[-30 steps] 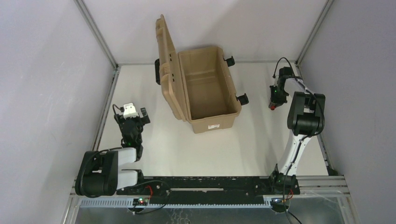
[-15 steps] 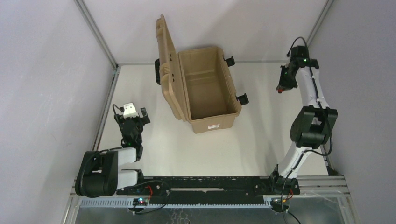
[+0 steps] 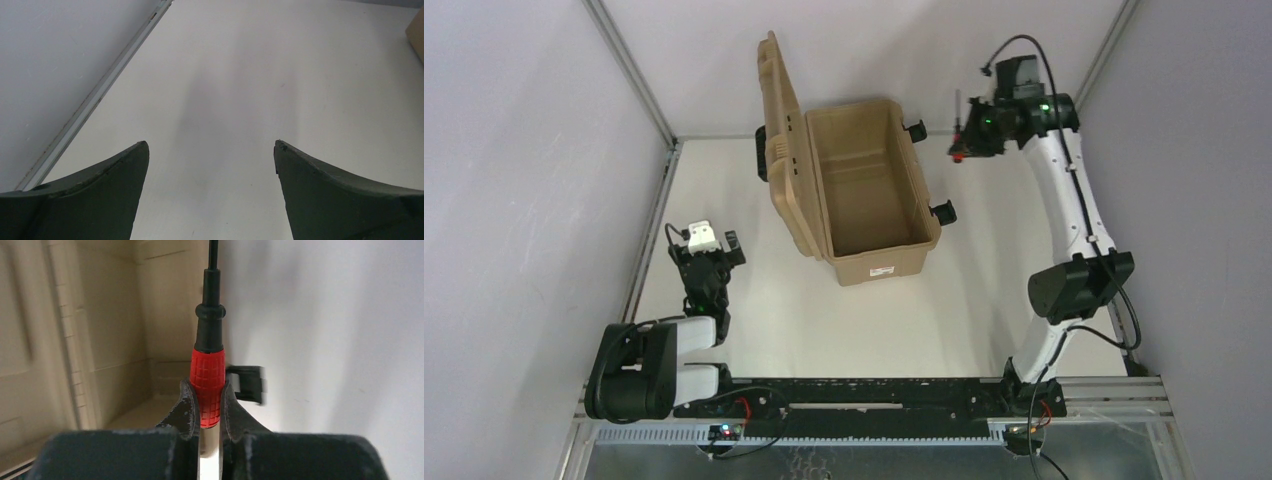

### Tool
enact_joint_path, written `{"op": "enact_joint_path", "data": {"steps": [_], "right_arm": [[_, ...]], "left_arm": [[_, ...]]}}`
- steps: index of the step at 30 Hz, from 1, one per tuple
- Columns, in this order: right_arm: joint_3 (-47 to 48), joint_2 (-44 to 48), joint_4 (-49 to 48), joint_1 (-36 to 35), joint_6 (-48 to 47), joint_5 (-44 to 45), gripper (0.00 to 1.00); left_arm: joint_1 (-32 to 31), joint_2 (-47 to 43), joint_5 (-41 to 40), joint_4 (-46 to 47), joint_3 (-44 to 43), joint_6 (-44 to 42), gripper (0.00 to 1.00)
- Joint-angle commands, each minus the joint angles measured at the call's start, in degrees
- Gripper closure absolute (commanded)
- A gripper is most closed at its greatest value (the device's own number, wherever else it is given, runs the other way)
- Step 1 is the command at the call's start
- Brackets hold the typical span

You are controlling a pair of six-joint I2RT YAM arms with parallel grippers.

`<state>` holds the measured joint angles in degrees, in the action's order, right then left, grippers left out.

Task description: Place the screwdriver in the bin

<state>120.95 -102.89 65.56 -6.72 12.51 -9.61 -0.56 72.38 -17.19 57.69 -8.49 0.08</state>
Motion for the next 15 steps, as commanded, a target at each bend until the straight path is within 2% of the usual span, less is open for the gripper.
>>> {"op": "enact_joint_path", "data": {"steps": [1, 4, 9, 15], "right_arm": [[5.83, -3.13, -3.96, -8.02, 4.73, -6.96, 1.0], [9.57, -7.4, -5.55, -12.88, 6.15, -5.94, 1.0], [14.02, -14.87, -7.06, -19.52, 6.62, 0.68, 0.97], [9.18, -21.55, -11.49, -23.05, 9.02, 9.47, 0.96]], "left_arm": [[0.38, -0.14, 0.84, 2.87, -2.66, 0.84, 0.0], [0.38, -0.13, 0.84, 2.87, -2.57, 0.82, 0.0], [0.38, -0.13, 0.84, 2.87, -2.58, 0.86, 0.0], [0.38, -0.18, 0.8, 2.87, -2.6, 0.86, 0.0]]}}
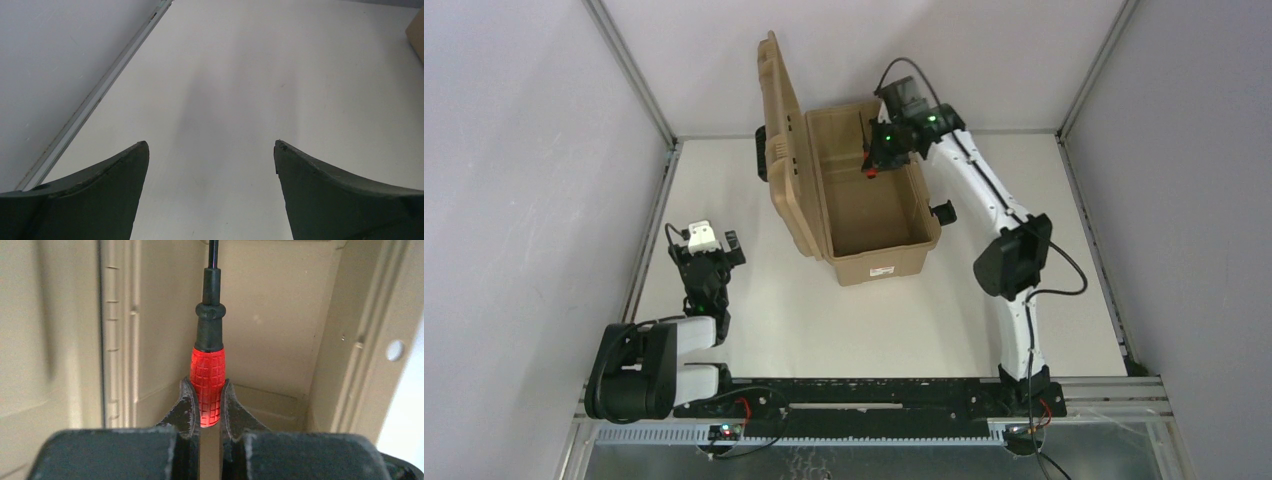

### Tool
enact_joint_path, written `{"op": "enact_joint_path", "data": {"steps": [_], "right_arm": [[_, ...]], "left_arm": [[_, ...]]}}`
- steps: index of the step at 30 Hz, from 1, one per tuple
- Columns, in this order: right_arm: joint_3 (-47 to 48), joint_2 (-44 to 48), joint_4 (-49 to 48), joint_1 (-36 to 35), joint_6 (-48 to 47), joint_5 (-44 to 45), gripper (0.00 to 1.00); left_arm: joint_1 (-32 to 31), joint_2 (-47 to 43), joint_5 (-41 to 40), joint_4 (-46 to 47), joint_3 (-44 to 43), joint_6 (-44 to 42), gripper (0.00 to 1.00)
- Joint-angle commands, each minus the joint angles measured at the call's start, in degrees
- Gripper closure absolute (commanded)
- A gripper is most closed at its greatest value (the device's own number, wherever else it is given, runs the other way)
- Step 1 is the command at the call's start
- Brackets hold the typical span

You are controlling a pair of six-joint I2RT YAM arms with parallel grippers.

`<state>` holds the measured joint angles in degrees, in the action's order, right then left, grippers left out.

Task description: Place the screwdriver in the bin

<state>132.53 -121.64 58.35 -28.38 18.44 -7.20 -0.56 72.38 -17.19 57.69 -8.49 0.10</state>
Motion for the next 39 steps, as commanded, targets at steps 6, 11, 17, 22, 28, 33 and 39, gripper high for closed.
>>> {"op": "enact_joint_path", "data": {"steps": [6, 11, 17, 22, 28, 33, 39], "right_arm": [[-7.85, -11.02, -8.18, -3.28, 5.99, 11.28, 0.95], [-8.99, -14.27, -8.66, -4.27, 6.78, 14.5, 0.83], [-9.5, -12.98, -7.93, -4.73, 6.68, 16.38, 0.41], [-7.51, -7.78, -8.27, -4.64, 3.85, 15.79, 0.05], [-3.18, -0.97, -6.83, -4.43, -0.83, 15.13, 0.0], [-2.76, 5.86, -6.95, -3.25, -4.66, 13.78, 0.0], [-5.41, 12.72, -7.05, 1.86, -8.69, 15.24, 0.0]], "left_arm": [[0.38, -0.2, 0.82, 2.87, -2.59, 0.85, 0.0], [0.38, -0.14, 0.84, 2.87, -2.64, 0.8, 0.0], [0.38, -0.14, 0.82, 2.87, -2.6, 0.81, 0.0], [0.38, -0.18, 0.84, 2.87, -2.53, 0.81, 0.0], [0.38, -0.13, 0.82, 2.87, -2.61, 0.79, 0.0], [0.38, -0.16, 0.84, 2.87, -2.61, 0.79, 0.0], [0.38, -0.11, 0.84, 2.87, -2.63, 0.82, 0.0]]}}
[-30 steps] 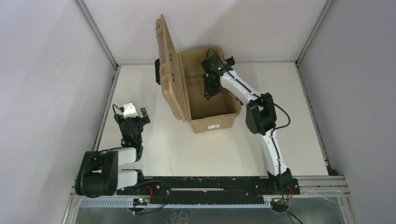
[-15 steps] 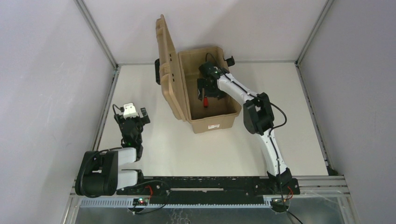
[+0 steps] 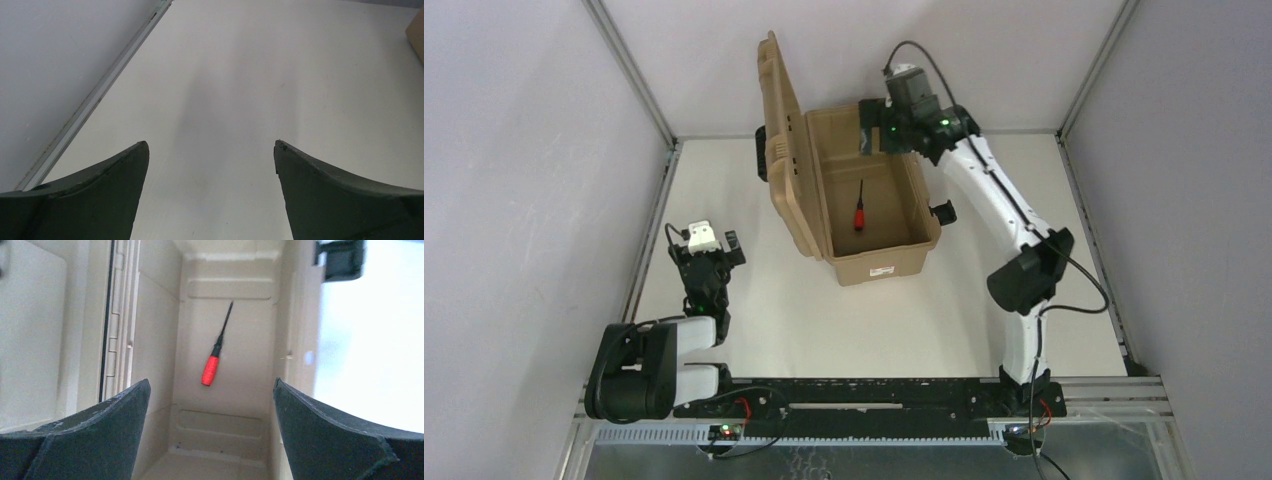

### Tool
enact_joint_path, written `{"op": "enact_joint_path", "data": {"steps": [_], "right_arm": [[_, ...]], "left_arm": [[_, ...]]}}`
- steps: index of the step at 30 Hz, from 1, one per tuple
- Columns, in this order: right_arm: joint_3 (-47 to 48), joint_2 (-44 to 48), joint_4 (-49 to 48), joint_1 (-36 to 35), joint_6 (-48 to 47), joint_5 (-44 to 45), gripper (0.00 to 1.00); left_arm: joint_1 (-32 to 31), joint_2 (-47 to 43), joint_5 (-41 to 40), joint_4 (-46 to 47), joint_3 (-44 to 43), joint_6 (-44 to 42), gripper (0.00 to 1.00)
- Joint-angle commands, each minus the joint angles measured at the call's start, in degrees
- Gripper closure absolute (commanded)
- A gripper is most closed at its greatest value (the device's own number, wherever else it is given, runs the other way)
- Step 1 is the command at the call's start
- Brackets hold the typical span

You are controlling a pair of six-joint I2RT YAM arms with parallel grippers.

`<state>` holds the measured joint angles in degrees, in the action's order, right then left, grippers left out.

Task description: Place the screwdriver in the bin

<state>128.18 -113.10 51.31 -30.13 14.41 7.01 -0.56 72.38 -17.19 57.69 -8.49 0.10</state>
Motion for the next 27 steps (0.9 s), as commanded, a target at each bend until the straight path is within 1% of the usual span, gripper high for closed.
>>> {"op": "enact_joint_path", "data": {"steps": [1, 3, 9, 13, 15, 17, 23, 27], "right_arm": [[-1.99, 5.12, -0.28, 4.92, -5.62, 0.5, 0.0], [-4.98, 7.13, -1.71, 8.35, -7.3, -0.41, 0.0], [-11.14, 11.86, -3.57, 20.24, -7.22, -4.33, 0.0], [-17.32, 14.94, -7.45, 26.4, -8.62, -6.31, 0.0], [-19.36, 16.08, -8.43, 29.25, -8.6, -6.39, 0.0], [-20.92, 17.05, -9.11, 32.28, -8.36, -8.45, 0.0], [-24.36, 19.36, -10.35, 37.36, -7.66, -12.26, 0.0], [-25.24, 20.55, -10.81, 38.04, -8.03, -12.89, 0.0]], "left_arm": [[0.38, -0.14, 0.84, 2.87, -2.58, 0.8, 0.0], [0.38, -0.1, 0.84, 2.87, -2.54, 0.84, 0.0], [0.38, -0.14, 0.79, 2.86, -2.58, 0.79, 0.0], [0.38, -0.17, 0.84, 2.87, -2.58, 0.87, 0.0], [0.38, -0.13, 0.84, 2.87, -2.58, 0.84, 0.0], [0.38, -0.15, 0.81, 2.87, -2.56, 0.8, 0.0], [0.38, -0.13, 0.84, 2.87, -2.63, 0.85, 0.0], [0.38, -0.13, 0.83, 2.87, -2.52, 0.82, 0.0]]}}
